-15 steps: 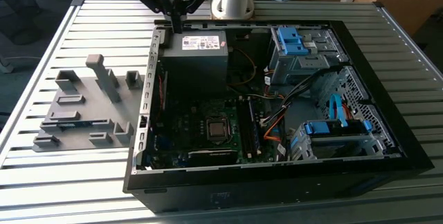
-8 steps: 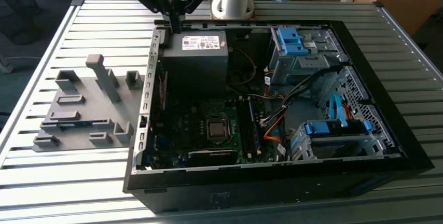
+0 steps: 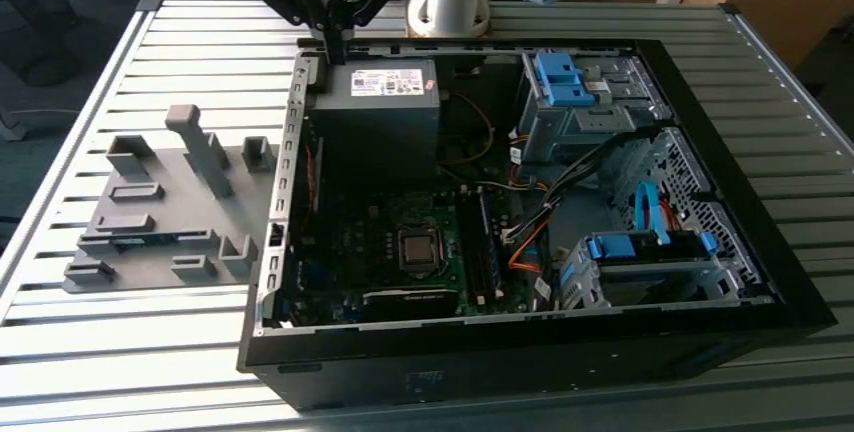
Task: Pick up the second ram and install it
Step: 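Reach for the second ram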
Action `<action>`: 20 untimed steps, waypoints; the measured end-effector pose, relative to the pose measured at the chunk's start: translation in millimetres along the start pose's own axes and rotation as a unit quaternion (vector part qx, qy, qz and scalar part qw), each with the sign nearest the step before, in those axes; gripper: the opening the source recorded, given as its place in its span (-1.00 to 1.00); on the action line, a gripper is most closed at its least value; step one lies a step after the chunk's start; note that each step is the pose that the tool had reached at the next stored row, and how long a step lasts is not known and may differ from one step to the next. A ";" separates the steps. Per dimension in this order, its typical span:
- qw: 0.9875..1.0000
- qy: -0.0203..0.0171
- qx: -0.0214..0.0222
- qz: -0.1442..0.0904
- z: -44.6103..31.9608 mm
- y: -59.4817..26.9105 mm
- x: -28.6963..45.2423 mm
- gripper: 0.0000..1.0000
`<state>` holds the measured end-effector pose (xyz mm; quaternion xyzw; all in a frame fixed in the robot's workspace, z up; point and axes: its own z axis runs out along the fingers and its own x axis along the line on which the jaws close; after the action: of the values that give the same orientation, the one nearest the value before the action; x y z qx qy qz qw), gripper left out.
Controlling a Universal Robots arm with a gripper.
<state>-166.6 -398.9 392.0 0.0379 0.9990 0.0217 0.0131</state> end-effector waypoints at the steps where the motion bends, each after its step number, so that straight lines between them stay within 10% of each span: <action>1: 1.000 0.000 0.000 0.000 0.0 0.0 0.3 -0.79; 20: 1.000 0.000 0.000 0.000 0.3 -0.4 5.0 -0.79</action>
<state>-171.6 -398.9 391.6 0.0379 0.9990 0.0217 0.0131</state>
